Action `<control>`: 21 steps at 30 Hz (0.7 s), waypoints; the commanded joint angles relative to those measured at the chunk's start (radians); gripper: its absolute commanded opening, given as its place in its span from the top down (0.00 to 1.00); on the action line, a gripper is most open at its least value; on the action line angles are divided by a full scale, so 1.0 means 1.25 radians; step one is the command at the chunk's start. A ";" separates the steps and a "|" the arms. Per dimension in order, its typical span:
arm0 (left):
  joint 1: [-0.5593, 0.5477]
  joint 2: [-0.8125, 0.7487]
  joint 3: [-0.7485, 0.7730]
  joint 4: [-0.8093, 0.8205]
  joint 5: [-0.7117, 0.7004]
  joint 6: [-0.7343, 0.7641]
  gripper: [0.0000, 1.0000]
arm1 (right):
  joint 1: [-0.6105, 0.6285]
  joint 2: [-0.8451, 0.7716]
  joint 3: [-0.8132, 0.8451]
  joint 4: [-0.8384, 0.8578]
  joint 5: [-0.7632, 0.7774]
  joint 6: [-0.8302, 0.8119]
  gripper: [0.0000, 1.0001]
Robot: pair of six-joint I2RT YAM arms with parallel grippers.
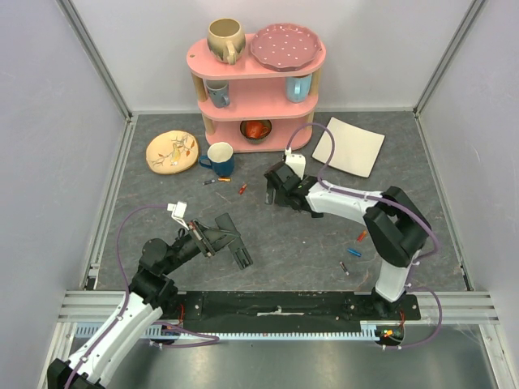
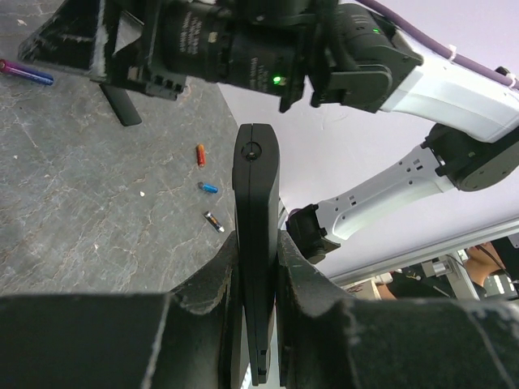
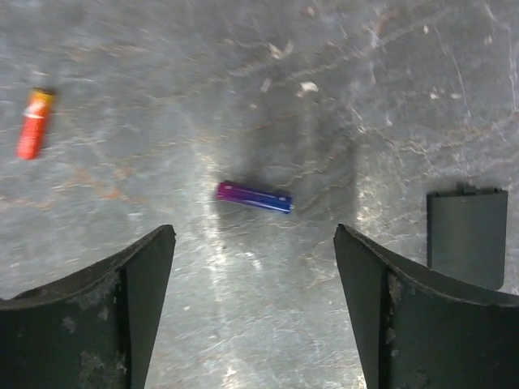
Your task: Load the batteries into the remote control
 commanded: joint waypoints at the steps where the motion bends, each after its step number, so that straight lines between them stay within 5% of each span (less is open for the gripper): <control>1: 0.004 -0.011 -0.080 0.011 -0.004 -0.015 0.98 | 0.000 0.045 0.040 -0.070 0.071 0.103 0.11; 21: 0.004 -0.021 -0.074 0.000 -0.007 -0.006 0.98 | 0.016 0.142 0.128 -0.102 0.081 0.139 0.18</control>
